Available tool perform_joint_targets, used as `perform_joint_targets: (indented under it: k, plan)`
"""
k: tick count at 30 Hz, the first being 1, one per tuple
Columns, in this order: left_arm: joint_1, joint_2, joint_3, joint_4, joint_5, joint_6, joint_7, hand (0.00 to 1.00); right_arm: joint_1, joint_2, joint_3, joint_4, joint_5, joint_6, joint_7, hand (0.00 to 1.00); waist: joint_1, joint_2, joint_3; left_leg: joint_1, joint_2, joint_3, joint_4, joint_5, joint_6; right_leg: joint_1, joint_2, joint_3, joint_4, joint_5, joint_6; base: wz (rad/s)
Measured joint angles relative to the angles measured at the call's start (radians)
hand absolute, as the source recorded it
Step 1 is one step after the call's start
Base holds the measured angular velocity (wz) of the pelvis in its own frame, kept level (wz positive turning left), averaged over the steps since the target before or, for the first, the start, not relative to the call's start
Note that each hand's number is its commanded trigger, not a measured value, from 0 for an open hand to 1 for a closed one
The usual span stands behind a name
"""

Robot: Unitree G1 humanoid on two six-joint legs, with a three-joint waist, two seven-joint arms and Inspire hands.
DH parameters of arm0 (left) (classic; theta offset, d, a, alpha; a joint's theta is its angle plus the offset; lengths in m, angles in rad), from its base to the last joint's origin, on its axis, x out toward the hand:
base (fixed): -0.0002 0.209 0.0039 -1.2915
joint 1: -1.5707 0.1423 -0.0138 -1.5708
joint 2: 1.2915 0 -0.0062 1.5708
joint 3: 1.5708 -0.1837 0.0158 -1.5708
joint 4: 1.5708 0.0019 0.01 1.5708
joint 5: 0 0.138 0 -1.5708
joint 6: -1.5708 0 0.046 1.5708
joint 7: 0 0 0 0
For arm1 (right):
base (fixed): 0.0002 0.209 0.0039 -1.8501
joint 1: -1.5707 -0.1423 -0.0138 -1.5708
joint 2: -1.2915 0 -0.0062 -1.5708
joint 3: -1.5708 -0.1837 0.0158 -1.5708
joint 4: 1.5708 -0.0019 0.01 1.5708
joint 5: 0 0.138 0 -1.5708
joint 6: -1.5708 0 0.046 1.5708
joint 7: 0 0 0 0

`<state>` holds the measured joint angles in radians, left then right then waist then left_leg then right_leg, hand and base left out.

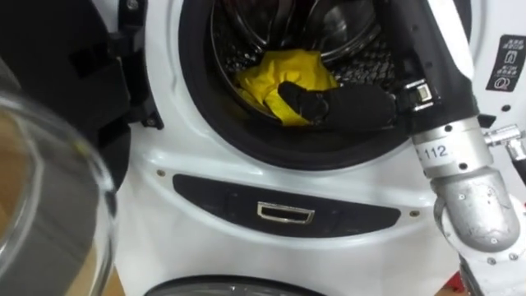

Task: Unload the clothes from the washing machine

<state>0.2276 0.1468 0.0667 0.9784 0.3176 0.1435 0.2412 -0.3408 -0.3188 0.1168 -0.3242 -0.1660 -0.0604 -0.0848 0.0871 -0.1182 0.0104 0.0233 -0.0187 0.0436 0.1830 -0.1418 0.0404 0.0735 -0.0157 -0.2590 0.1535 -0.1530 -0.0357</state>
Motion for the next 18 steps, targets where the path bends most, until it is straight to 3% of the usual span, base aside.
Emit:
perform_joint_targets:
  k: [3, 5, 8, 11, 13, 15, 18]
  plan:
    - [-0.004, 0.0, 0.001, -0.003, 0.006, 0.0, -0.024, 0.0, -0.014, -0.026, -0.009, 0.046, -0.015, -0.025, 0.024, 0.0, 0.003, 0.0, -0.0001, -0.007, -0.002, -0.008, 0.007, -0.001, -0.003, -0.001, -0.003, -0.014, 0.003, 0.001, 0.0, 0.09]
    - [-0.003, -0.001, 0.001, -0.008, 0.008, 0.004, -0.037, 0.0, -0.031, -0.039, -0.012, 0.086, -0.036, -0.02, 0.049, 0.0, 0.003, -0.001, -0.0003, -0.011, -0.005, -0.02, 0.009, 0.002, -0.004, -0.005, -0.004, -0.015, 0.009, 0.001, 0.0, 0.08]
    - [-0.001, 0.0, 0.0, -0.025, 0.008, 0.016, -0.038, 0.0, -0.086, -0.05, -0.011, 0.172, -0.07, 0.032, 0.106, 0.0, 0.021, -0.003, -0.0003, -0.012, -0.007, -0.021, 0.011, 0.005, -0.004, -0.008, -0.008, -0.017, 0.018, 0.0, 0.0, 0.05]
    - [0.0, 0.001, 0.01, -0.035, 0.011, 0.027, -0.039, 0.0, -0.117, -0.05, -0.012, 0.251, -0.122, 0.107, 0.154, 0.0, 0.048, -0.01, -0.0011, -0.015, -0.01, -0.023, 0.015, 0.004, -0.002, -0.009, -0.01, -0.02, 0.017, 0.001, 0.002, 0.04]
    - [0.004, 0.008, 0.022, -0.035, 0.012, 0.038, -0.04, 0.0, -0.118, -0.05, -0.012, 0.287, -0.169, 0.15, 0.195, 0.0, 0.067, -0.022, -0.0079, -0.019, -0.012, -0.023, 0.014, 0.002, 0.002, -0.005, -0.011, -0.02, 0.017, 0.003, 0.002, 0.0]
    - [0.008, 0.011, 0.031, -0.031, 0.012, 0.043, -0.04, 0.0, -0.12, -0.05, -0.012, 0.302, -0.184, 0.165, 0.222, 0.0, 0.078, -0.027, -0.0106, -0.017, -0.014, -0.023, 0.014, 0.004, 0.007, -0.002, -0.012, -0.019, 0.017, 0.006, -0.003, 0.0]
    - [0.003, 0.021, 0.03, -0.024, 0.012, 0.048, -0.04, 0.0, -0.13, -0.051, -0.009, 0.311, -0.187, 0.159, 0.248, 0.0, 0.076, -0.034, -0.0103, -0.009, -0.013, -0.023, 0.015, -0.002, 0.012, 0.012, -0.012, -0.028, 0.015, 0.005, -0.003, 0.0]
